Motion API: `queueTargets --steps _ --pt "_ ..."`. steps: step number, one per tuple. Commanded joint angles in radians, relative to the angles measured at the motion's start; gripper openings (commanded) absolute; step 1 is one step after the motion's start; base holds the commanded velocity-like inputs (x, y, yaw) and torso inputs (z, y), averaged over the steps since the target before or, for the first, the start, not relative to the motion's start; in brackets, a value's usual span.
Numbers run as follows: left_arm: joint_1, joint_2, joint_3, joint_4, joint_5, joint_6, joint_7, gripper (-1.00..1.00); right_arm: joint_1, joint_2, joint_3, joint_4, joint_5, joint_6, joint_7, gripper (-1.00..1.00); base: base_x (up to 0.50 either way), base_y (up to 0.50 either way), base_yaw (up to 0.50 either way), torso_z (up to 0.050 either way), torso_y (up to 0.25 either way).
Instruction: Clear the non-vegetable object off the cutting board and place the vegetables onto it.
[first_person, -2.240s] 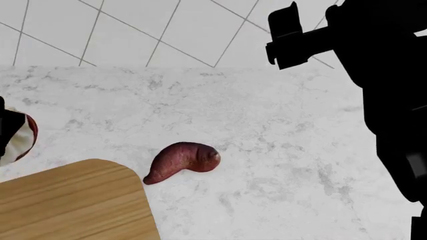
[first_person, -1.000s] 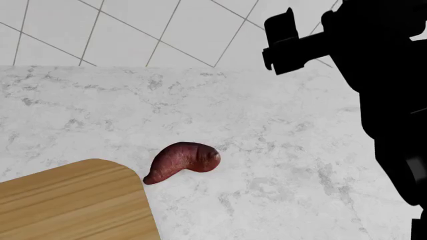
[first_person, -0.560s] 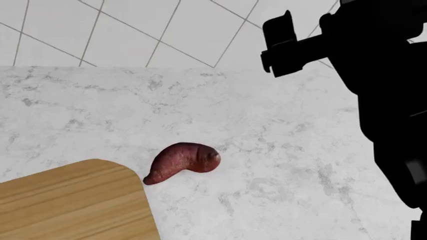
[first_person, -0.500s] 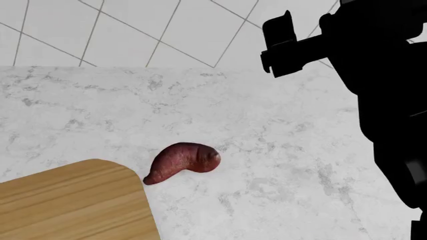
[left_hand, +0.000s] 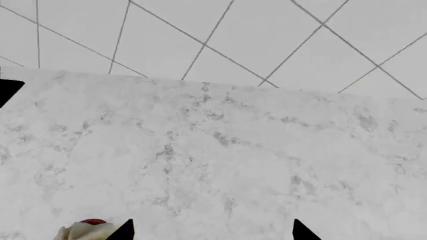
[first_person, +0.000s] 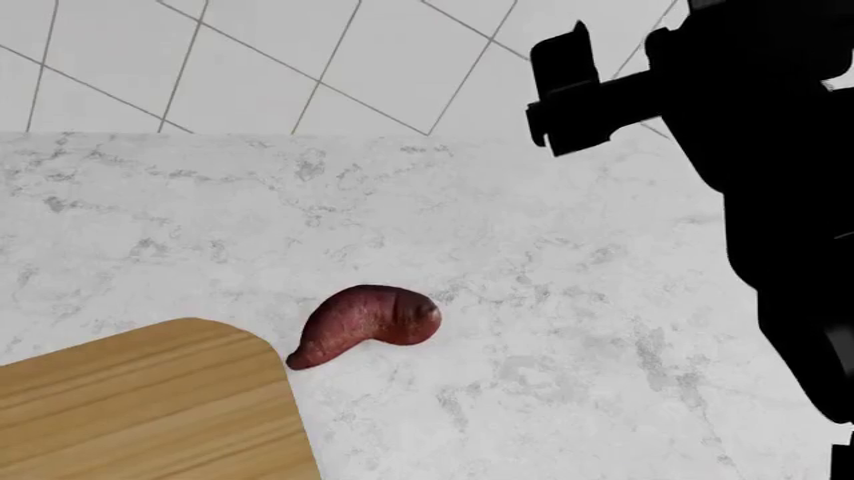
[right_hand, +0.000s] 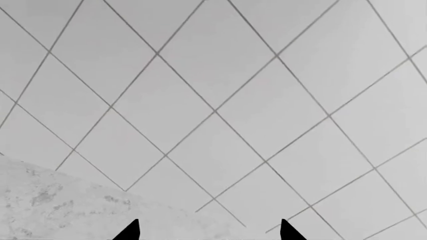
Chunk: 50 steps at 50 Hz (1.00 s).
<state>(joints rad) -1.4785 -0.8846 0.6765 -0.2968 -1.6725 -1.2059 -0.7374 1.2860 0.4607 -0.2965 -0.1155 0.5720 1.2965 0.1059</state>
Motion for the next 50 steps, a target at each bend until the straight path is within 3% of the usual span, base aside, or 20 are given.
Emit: queueTargets --steps 1,10,14,19,38,50 --pt "-0.079 0.099 0.001 0.154 -0.045 -0.137 -0.012 1.0 -0.053 -0.042 0.082 -0.059 -0.045 -0.002 -0.013 1.0 0.0 0.0 0.0 0.0 0.0" --pt "-0.152 0.191 0.064 0.152 -0.065 -0.245 0.121 1.0 -0.067 -0.041 0.099 -0.072 -0.035 0.005 -0.005 1.0 0.0 0.0 0.0 0.0 0.0" --pt "-0.157 0.221 0.077 0.162 -0.086 -0.249 0.127 1.0 -0.054 -0.047 0.099 -0.072 -0.03 0.014 -0.002 1.0 0.0 0.0 0.0 0.0 0.0" --pt "-0.198 0.29 0.107 0.152 -0.041 -0.271 0.251 1.0 -0.054 -0.05 0.102 -0.078 -0.025 0.018 0.002 1.0 0.0 0.0 0.0 0.0 0.0" --pt "-0.303 0.464 0.355 0.079 0.292 -0.224 0.657 1.0 -0.075 -0.03 0.104 -0.058 -0.024 -0.019 -0.011 1.0 0.0 0.0 0.0 0.0 0.0" --pt "-0.351 0.628 0.513 -0.129 0.489 -0.078 0.897 1.0 -0.128 -0.001 0.11 -0.051 -0.021 -0.056 -0.03 1.0 0.0 0.0 0.0 0.0 0.0"
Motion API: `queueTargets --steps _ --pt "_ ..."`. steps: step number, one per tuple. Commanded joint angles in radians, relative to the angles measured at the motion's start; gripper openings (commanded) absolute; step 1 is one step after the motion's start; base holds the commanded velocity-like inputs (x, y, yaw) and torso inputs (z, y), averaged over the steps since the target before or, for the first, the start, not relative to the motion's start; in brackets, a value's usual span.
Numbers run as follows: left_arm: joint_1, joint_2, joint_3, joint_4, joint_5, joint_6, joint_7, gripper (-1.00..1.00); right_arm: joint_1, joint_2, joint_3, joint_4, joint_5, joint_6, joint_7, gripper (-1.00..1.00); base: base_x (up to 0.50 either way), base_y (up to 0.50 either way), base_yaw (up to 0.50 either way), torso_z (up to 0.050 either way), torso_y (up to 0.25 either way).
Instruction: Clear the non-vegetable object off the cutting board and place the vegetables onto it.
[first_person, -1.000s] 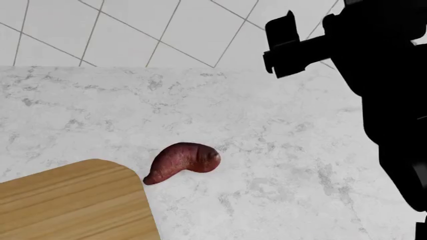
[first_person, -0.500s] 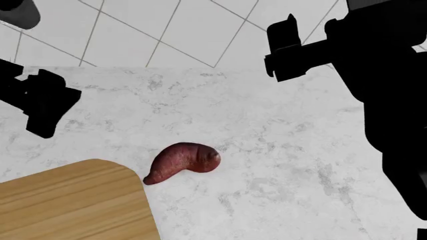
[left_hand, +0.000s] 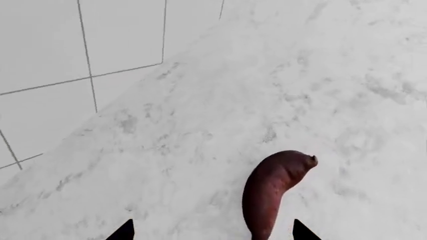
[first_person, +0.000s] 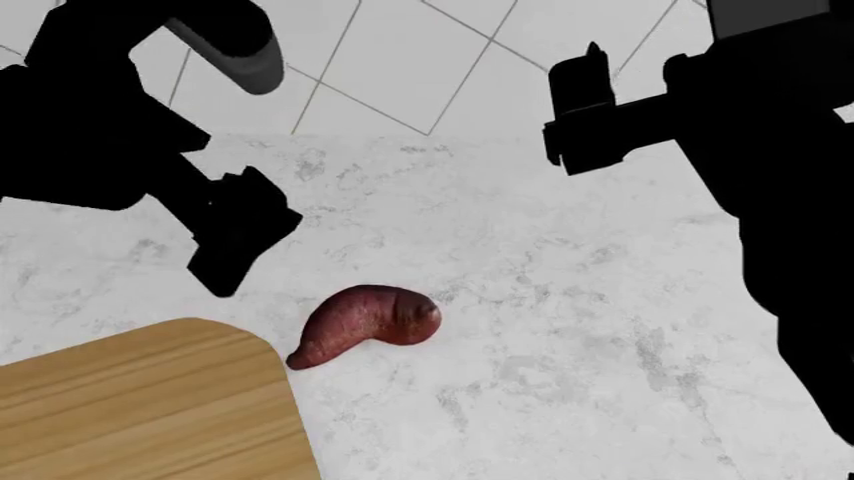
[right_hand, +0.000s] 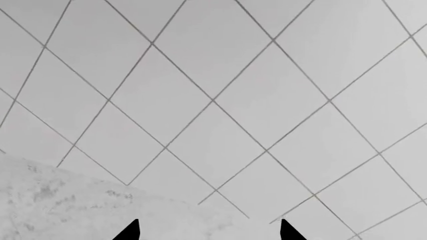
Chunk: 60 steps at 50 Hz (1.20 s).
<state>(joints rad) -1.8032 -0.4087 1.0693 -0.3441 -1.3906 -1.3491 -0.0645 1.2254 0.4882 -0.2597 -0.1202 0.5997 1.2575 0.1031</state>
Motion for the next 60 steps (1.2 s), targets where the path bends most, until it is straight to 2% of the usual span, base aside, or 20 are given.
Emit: queueTargets --steps 1,10,16,20,29,42,60 --pt "-0.027 0.161 0.127 -0.095 0.217 0.075 0.237 1.0 -0.072 -0.027 0.077 -0.048 -0.047 -0.016 -0.026 1.0 0.0 0.0 0.0 0.0 0.0" --pt "-0.013 0.232 0.192 -0.179 0.271 0.131 0.337 1.0 -0.089 -0.019 0.089 -0.064 -0.039 -0.006 -0.017 1.0 0.0 0.0 0.0 0.0 0.0" --pt "0.005 0.3 0.252 -0.336 0.339 0.207 0.443 1.0 -0.087 -0.018 0.09 -0.076 -0.033 0.007 -0.012 1.0 0.0 0.0 0.0 0.0 0.0" --pt "0.016 0.315 0.268 -0.341 0.349 0.224 0.468 1.0 -0.089 -0.016 0.091 -0.075 -0.033 0.005 -0.01 1.0 0.0 0.0 0.0 0.0 0.0" --pt "0.06 0.406 0.337 -0.491 0.418 0.314 0.544 1.0 -0.098 -0.013 0.093 -0.079 -0.029 0.005 -0.005 1.0 0.0 0.0 0.0 0.0 0.0" --pt "0.112 0.408 0.435 -0.413 0.269 0.326 0.515 1.0 -0.09 -0.006 0.102 -0.098 -0.017 0.042 0.011 1.0 0.0 0.0 0.0 0.0 0.0" --pt "0.156 0.408 0.468 -0.396 0.277 0.329 0.471 1.0 -0.109 -0.007 0.116 -0.115 -0.004 0.043 0.023 1.0 0.0 0.0 0.0 0.0 0.0"
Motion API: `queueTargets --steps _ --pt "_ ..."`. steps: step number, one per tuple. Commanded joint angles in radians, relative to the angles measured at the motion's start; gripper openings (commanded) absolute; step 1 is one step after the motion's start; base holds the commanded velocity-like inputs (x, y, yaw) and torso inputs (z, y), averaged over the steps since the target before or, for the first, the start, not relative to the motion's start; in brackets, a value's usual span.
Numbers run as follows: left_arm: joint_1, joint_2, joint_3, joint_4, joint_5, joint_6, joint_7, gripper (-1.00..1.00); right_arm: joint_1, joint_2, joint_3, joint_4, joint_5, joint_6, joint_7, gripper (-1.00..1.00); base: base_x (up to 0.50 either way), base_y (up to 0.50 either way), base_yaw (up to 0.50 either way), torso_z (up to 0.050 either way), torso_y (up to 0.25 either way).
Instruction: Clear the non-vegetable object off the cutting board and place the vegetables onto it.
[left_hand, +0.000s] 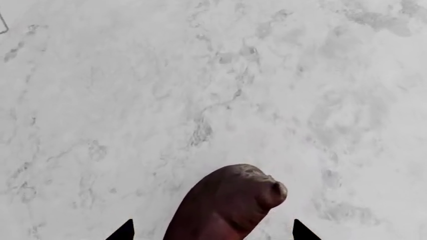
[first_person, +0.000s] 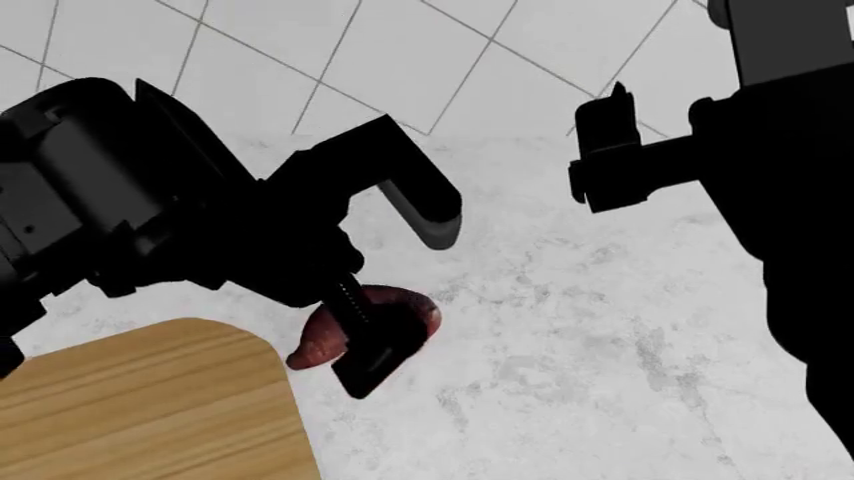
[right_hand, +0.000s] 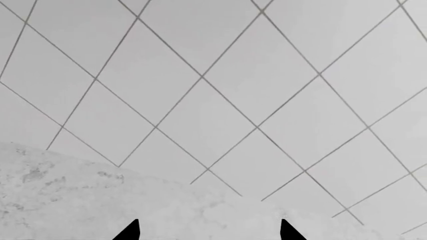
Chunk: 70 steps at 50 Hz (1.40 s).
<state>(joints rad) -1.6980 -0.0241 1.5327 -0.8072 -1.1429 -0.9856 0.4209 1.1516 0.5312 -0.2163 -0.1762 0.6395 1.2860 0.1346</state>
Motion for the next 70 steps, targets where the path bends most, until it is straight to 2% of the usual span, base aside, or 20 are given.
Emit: queueTargets --steps 1,18,19,35,45,49,61,70 --pt "0.051 0.024 0.009 0.072 0.038 -0.03 -0.022 1.0 -0.036 -0.049 0.075 -0.061 -0.043 0.016 -0.008 1.0 0.0 0.0 0.0 0.0 0.0" --pt "0.125 0.024 0.01 0.086 0.1 -0.032 -0.073 1.0 -0.04 -0.041 0.096 -0.082 -0.025 0.033 0.004 1.0 0.0 0.0 0.0 0.0 0.0" --pt "0.121 0.024 0.005 0.086 0.098 -0.033 -0.075 -1.0 -0.041 -0.04 0.097 -0.082 -0.025 0.033 0.005 1.0 0.01 0.0 0.0 0.0 0.0" --pt "0.083 0.024 -0.002 0.132 0.047 -0.006 -0.119 -1.0 -0.035 -0.037 0.105 -0.093 -0.012 0.048 0.015 1.0 0.0 0.0 0.0 -0.001 0.0" --pt "-0.021 0.022 -0.036 0.135 -0.065 0.04 -0.178 -1.0 -0.038 -0.037 0.107 -0.097 -0.006 0.048 0.019 1.0 0.0 0.0 0.0 0.0 0.0" --pt "-0.043 0.0 -0.057 0.178 -0.092 0.016 -0.208 -1.0 -0.033 -0.036 0.111 -0.102 0.0 0.058 0.022 1.0 0.0 0.0 0.0 0.0 0.0" --pt "-0.091 -0.135 -0.088 0.393 -0.177 -0.1 -0.329 -1.0 -0.025 -0.036 0.116 -0.109 0.009 0.065 0.028 1.0 0.0 0.0 0.0 0.0 0.0" --pt "-0.146 -0.289 -0.128 0.615 -0.295 -0.217 -0.441 -1.0 -0.007 -0.04 0.113 -0.118 0.019 0.082 0.035 1.0 0.0 0.0 0.0 0.0 0.0"
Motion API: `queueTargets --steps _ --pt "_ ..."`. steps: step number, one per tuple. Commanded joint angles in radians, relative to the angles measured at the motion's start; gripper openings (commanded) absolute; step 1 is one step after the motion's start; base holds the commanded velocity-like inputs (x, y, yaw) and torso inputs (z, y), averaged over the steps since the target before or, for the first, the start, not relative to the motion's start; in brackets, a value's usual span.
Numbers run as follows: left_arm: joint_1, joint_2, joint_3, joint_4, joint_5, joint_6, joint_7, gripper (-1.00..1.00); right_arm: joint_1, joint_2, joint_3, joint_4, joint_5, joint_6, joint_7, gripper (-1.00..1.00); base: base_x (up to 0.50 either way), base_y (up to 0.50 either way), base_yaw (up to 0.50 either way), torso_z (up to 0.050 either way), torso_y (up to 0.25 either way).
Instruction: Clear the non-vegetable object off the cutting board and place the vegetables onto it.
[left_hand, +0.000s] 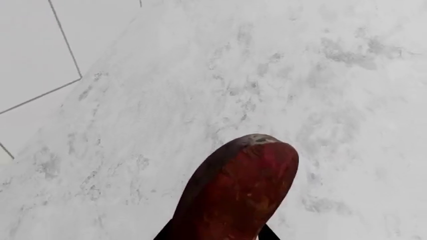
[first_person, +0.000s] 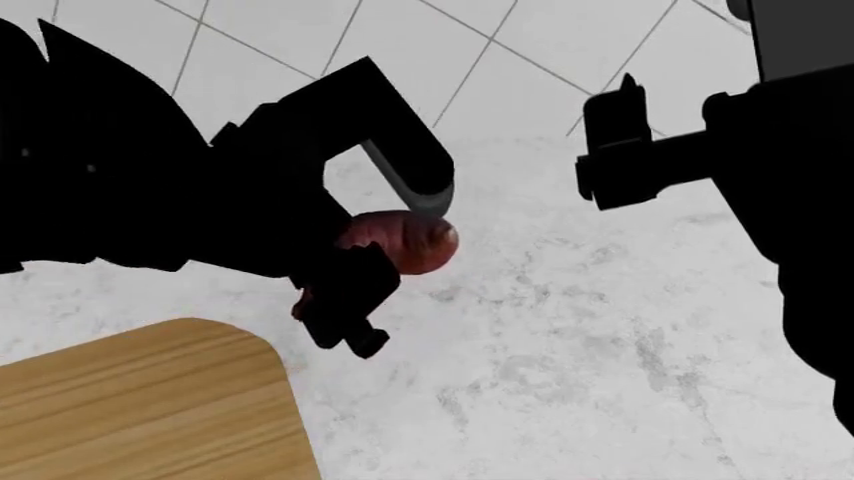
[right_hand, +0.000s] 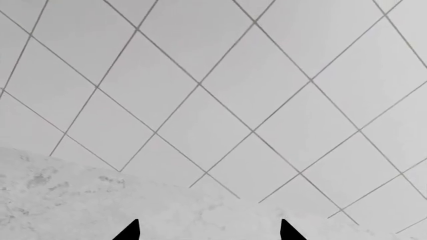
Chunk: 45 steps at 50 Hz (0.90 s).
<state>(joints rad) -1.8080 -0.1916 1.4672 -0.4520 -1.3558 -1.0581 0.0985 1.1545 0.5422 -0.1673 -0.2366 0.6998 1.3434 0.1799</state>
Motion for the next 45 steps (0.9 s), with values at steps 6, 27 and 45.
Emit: queueTargets --steps 6,27,45 --pt "-0.051 -0.188 -0.078 0.338 -0.137 -0.184 -0.165 -1.0 -0.008 -0.054 0.064 -0.049 -0.041 0.017 -0.01 1.0 0.0 0.0 0.0 0.0 0.0" --pt "-0.007 -0.417 -0.093 0.542 -0.386 -0.256 -0.445 -1.0 -0.018 -0.064 0.076 -0.049 -0.028 -0.003 -0.002 1.0 0.0 0.0 0.0 0.0 0.0" --pt "0.03 -0.544 -0.067 0.616 -0.468 -0.257 -0.545 -1.0 -0.035 -0.067 0.075 -0.052 -0.022 -0.014 0.005 1.0 0.0 0.0 0.0 0.0 0.0"
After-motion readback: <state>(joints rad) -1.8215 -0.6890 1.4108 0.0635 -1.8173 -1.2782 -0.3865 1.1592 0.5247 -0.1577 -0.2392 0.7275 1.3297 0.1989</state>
